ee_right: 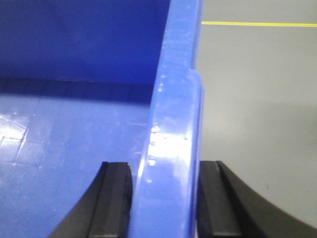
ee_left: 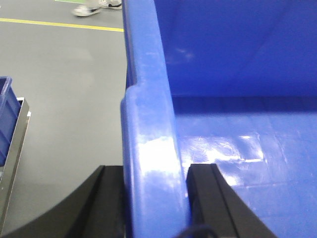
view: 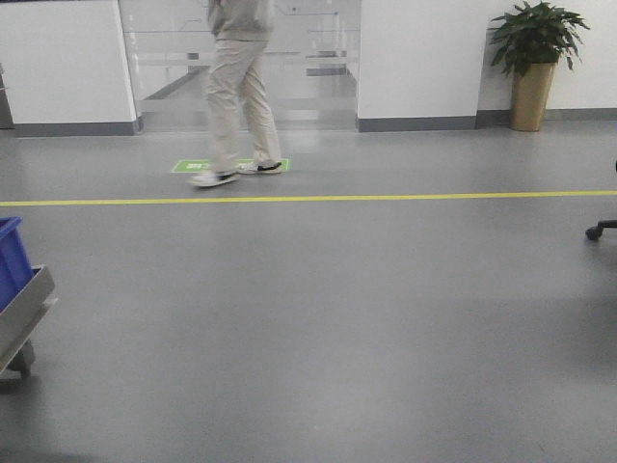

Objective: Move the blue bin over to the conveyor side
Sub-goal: 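Hold the blue bin with both grippers while the base turns away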

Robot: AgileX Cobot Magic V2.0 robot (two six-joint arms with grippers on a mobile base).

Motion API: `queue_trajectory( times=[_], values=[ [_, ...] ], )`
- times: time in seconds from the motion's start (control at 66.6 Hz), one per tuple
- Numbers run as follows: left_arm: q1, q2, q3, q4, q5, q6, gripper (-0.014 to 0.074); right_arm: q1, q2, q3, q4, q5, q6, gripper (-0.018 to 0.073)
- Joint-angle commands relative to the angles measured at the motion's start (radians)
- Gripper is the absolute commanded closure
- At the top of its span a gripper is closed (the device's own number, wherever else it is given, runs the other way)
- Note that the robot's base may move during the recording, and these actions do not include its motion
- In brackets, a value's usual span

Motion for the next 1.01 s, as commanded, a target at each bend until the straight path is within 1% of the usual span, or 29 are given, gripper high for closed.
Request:
queue_trajectory(
  times=[0.0, 0.991],
  values=[
    [0.004, -0.016, -0.018, 0.098, -0.134, 0.018, 0.061, -0.011, -0.022, -0.016, -0.127, -0.095, -0.025, 0.0638],
    [0.004, -0.016, -0.018, 0.098, -0.134, 0.018, 0.061, -0.011, -0.016, -0.016, -0.127, -0.103, -0.025, 0.0638]
  ],
)
